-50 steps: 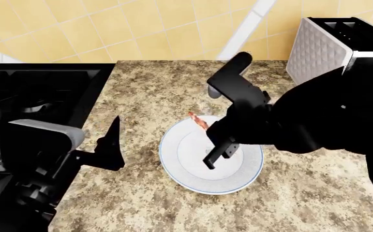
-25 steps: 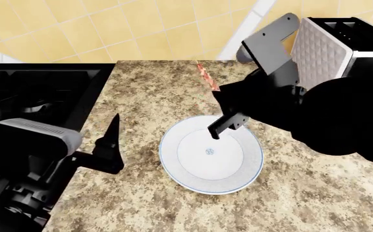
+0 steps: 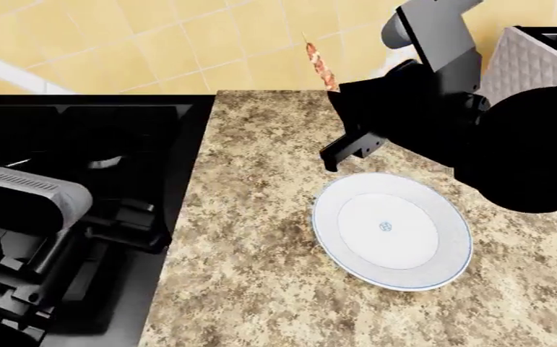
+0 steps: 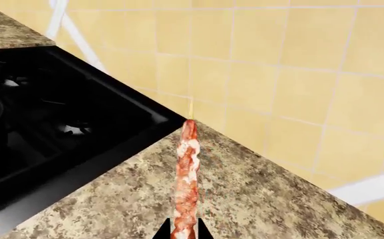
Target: Frozen meat rests on a plate on the counter. Retrieve the meat and place it in a pot on a burner. Then turn the burner on.
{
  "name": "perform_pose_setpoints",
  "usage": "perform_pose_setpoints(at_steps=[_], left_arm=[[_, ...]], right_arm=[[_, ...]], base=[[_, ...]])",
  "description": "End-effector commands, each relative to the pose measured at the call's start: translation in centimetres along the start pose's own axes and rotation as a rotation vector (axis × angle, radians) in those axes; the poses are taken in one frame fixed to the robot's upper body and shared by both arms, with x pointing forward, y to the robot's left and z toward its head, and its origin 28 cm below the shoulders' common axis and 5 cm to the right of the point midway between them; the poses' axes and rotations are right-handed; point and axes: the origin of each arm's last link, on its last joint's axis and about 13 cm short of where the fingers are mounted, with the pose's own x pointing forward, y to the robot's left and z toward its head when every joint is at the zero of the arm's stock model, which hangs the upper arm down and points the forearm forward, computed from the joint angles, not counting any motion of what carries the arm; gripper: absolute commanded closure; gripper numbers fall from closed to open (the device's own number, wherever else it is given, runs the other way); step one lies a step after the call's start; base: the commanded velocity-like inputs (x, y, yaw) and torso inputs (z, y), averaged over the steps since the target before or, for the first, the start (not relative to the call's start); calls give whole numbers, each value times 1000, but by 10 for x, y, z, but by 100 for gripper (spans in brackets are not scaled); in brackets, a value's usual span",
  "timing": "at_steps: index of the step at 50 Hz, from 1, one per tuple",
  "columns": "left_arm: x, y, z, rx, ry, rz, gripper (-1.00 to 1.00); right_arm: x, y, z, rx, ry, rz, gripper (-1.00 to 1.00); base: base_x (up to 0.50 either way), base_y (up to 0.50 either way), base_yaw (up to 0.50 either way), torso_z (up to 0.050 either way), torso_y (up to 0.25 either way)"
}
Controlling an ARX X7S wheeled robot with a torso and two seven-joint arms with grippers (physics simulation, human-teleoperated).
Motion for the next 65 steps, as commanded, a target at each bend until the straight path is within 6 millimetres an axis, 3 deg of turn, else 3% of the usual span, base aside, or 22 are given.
perform_pose_setpoints(at_steps=[1,65], left_arm=[[-9,-2,14,6,-17,6,-100],[-7,0,7,-13,-8,10,-100]], right_arm=[[0,-1,6,-11,-32,-2,100],[1,0,6,-34,-15,22,100]], base=[[0,500,0,0,0],[0,500,0,0,0]])
